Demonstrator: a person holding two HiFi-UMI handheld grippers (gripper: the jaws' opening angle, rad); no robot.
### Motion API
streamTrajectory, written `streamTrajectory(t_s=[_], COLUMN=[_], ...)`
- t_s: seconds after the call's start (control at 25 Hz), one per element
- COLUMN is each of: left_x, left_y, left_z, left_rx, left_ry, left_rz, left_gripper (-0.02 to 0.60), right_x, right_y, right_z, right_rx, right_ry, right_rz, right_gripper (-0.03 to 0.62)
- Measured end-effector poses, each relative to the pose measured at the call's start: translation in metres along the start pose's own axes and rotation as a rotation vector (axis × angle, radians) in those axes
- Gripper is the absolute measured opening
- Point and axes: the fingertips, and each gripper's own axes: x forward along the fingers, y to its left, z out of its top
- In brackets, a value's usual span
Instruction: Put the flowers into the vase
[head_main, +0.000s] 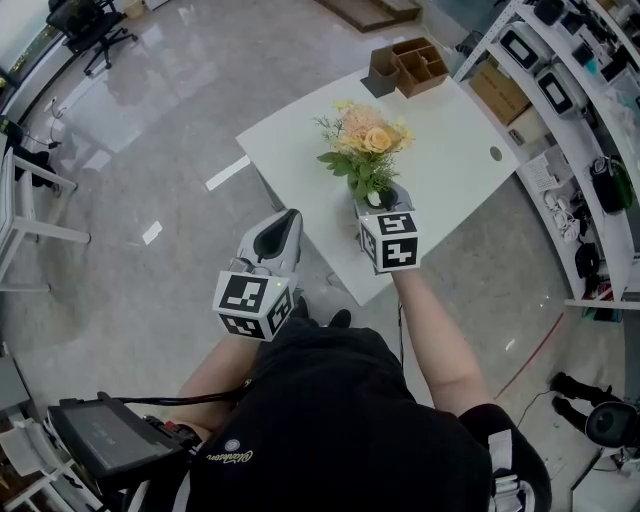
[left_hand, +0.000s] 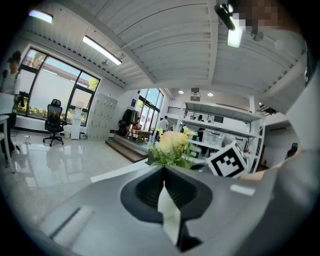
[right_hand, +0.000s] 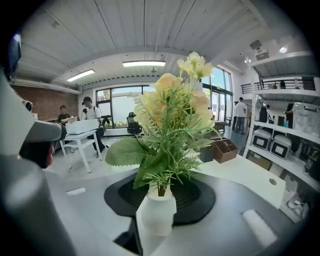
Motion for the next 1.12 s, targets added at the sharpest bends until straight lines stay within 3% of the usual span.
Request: streamTrajectory(t_s=[0.6,1.12], left_x=[0.002,0.003], left_y=[-0.009,-0.013], left_z=[0.005,0.007], left_rx=[0.003,0.004], left_ry=[-0.008,-0.006], left_rz=[-0.024,-0.031], left_gripper=[0.008,0.008], right_x=[-0.013,-0.038], right_y=[0.014,0.019], right_z=[-0.006,-0.016], right_rx=[-0.075,-0.034], right_ry=[0.056,0.051], right_rz=[0.051,0.069], right_gripper=[0.25,0.228])
